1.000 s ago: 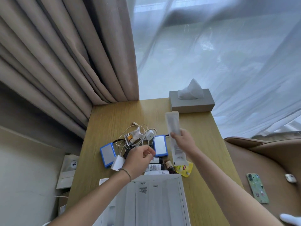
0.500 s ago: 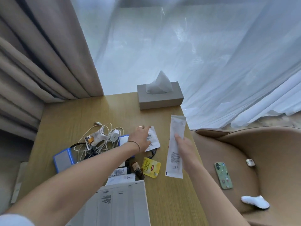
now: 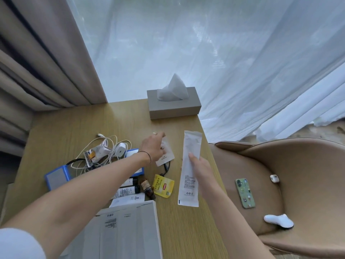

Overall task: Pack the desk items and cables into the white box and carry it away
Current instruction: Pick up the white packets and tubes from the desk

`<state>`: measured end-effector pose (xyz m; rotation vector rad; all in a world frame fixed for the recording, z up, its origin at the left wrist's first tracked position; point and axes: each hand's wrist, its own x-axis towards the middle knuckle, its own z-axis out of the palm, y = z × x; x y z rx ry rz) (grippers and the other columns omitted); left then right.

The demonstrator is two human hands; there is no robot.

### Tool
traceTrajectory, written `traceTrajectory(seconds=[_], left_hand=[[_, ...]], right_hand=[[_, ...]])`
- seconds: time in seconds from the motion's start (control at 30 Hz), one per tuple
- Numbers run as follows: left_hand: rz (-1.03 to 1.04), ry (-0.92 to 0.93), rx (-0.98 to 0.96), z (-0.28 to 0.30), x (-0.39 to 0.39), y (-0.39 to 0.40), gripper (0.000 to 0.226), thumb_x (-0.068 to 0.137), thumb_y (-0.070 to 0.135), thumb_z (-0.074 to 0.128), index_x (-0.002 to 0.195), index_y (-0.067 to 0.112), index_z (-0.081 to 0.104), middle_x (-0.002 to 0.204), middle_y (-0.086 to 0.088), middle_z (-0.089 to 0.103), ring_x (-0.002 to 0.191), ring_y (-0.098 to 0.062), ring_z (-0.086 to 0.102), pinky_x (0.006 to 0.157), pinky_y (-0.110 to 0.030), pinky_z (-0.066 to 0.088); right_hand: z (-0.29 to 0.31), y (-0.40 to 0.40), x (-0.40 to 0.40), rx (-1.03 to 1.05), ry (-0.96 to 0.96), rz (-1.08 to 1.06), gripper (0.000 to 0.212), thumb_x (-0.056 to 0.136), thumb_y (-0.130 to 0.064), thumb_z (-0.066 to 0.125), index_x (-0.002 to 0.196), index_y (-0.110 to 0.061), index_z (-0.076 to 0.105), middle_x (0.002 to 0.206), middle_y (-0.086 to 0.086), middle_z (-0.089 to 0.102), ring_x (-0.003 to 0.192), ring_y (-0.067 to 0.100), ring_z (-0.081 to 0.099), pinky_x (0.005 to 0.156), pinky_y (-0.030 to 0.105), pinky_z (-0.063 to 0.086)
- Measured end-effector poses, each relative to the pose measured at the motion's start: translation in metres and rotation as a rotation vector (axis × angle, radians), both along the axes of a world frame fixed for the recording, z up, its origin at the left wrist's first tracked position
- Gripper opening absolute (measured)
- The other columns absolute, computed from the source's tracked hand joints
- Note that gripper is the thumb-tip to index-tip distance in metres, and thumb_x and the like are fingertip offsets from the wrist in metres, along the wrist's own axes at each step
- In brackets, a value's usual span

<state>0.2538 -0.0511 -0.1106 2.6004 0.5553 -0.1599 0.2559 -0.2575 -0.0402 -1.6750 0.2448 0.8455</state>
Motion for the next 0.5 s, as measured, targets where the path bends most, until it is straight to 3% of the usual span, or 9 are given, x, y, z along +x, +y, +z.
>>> traceTrajectory(seconds=[0.2,0.3,0.43,0.5], left_hand=[[0.196,-0.209,-0.217,0.042,-0.026,0.001,0.053,0.082,0.03,0.078,0.128,0.012,0.06,0.116,-0.007,0.065,0.105,-0.026,0.061,0.081,-0.027,0.044],[0.295,-0.298,-0.342,0.067,-0.05,0.002,0.025,0.079,0.032,0.078,0.092,0.016,0.063,0.086,-0.003,0.07,0.079,-0.024,0.064,0.063,-0.033,0.05],[0.479,-0.368,-0.516,0.092,-0.088,0.004,0.033,0.072,0.028,0.083,0.081,0.006,0.059,0.079,-0.014,0.068,0.069,-0.024,0.057,0.063,-0.045,0.053],[0.552,-0.409,-0.588,0.103,-0.109,0.008,0.031,0.07,0.023,0.085,0.073,0.01,0.057,0.071,-0.007,0.064,0.066,-0.022,0.053,0.057,-0.036,0.048]], right_hand=[[0.028,0.0,-0.023,0.087,-0.05,0.057,0.034,0.096,-0.043,0.063,0.099,-0.01,0.073,0.084,0.012,0.077,0.081,0.036,0.075,0.072,0.047,0.06],[0.044,0.005,-0.043,0.142,-0.035,0.088,0.033,0.098,-0.039,0.062,0.101,-0.007,0.069,0.077,0.013,0.076,0.07,0.031,0.073,0.064,0.042,0.059],[0.058,0.011,-0.074,0.132,-0.014,0.129,0.024,0.1,-0.027,0.055,0.109,-0.007,0.065,0.075,0.01,0.072,0.066,0.026,0.066,0.062,0.04,0.054],[0.064,0.014,-0.091,0.134,0.0,0.153,0.021,0.096,-0.014,0.052,0.111,-0.01,0.065,0.076,0.009,0.07,0.067,0.025,0.065,0.064,0.04,0.054]])
